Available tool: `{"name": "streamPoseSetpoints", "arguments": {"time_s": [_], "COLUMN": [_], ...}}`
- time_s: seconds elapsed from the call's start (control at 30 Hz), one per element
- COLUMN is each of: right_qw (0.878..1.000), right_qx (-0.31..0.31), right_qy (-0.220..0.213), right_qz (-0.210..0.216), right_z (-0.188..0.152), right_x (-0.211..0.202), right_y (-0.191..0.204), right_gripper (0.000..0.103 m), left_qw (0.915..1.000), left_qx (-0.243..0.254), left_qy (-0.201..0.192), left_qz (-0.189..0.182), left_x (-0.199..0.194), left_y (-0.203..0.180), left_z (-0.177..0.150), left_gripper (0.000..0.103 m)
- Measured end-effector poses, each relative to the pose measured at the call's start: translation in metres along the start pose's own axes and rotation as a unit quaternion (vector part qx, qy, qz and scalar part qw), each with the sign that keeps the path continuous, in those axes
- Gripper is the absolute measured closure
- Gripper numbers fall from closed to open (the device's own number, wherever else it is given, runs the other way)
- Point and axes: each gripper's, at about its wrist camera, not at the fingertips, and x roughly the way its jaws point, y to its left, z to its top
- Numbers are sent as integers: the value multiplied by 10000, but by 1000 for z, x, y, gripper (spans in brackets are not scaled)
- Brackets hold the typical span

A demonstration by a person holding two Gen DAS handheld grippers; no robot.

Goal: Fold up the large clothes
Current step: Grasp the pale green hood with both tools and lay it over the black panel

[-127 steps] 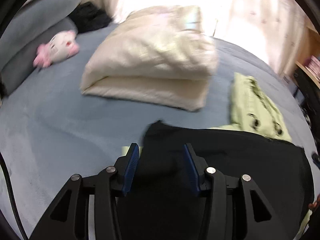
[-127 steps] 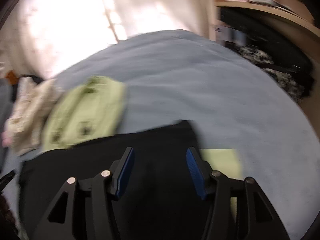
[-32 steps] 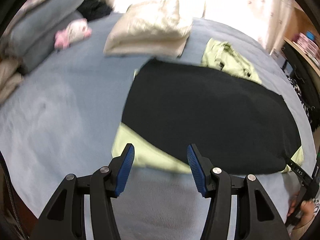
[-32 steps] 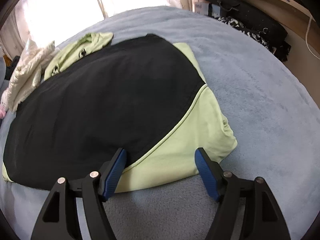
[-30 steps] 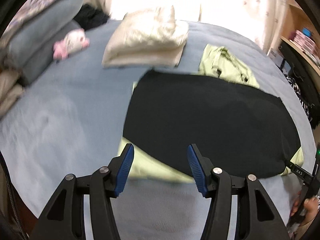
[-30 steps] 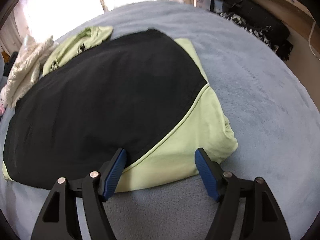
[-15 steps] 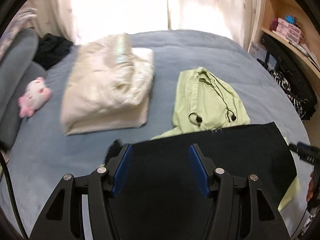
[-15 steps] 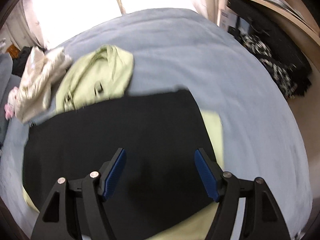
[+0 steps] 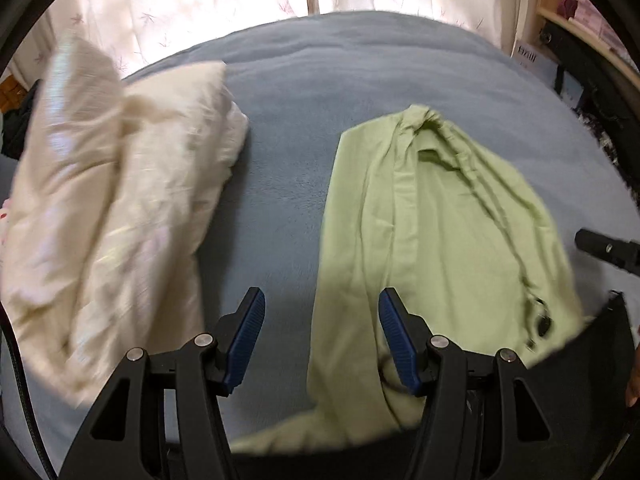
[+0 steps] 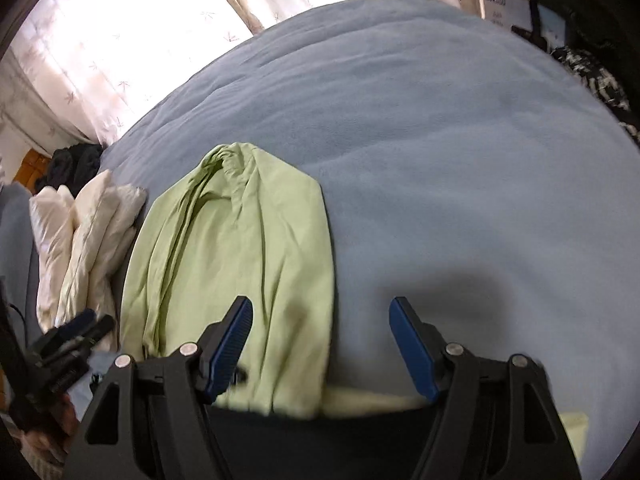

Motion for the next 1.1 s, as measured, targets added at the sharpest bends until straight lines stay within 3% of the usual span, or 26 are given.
{"name": "streamPoseSetpoints", "arguments": {"time_s": [0.2,0.37,0.43,0.5,0.53,0.57,0.6,0.7,0.87,1.1], "right_qw": [9997,9997,9997,9997,9995,9993,9991,9990,9952,9812], "right_qx": [100,-82,-111,-169,-179,-177,-175,-322,-434,-908], "right_qy": [159,111,71,60,78,91,89,-132,-573,-1063], "right_qz": [175,184,208,161,233,316,368,278,669,1329], "right_z": [22,30,32,33,34,34,34,32,22,-37], "right_x": [40,63,68,71,71,70,68,51,-5,-101], "right_y": [-5,2,5,8,9,10,11,20,33,40], "right_gripper": [32,33,39,57,72,89,94,96,96,96], "left_qw": [9994,9962,9961,9943,9949,9971,9983,9981,9952,9903], "left_qx": [-246,-634,-576,-482,-422,-332,-277,-408,-446,-520], "left_qy": [210,230,219,225,211,107,-6,-334,-811,-1123], "left_qz": [-101,-547,-636,-924,-894,-681,-507,-314,-310,-630], "left_x": [48,67,69,68,66,61,56,34,-27,-108], "left_y": [11,26,24,18,13,7,3,2,13,41], "left_z": [12,14,13,12,12,11,10,7,-10,-72], "left_gripper": [46,46,55,100,100,101,102,103,103,103]}}
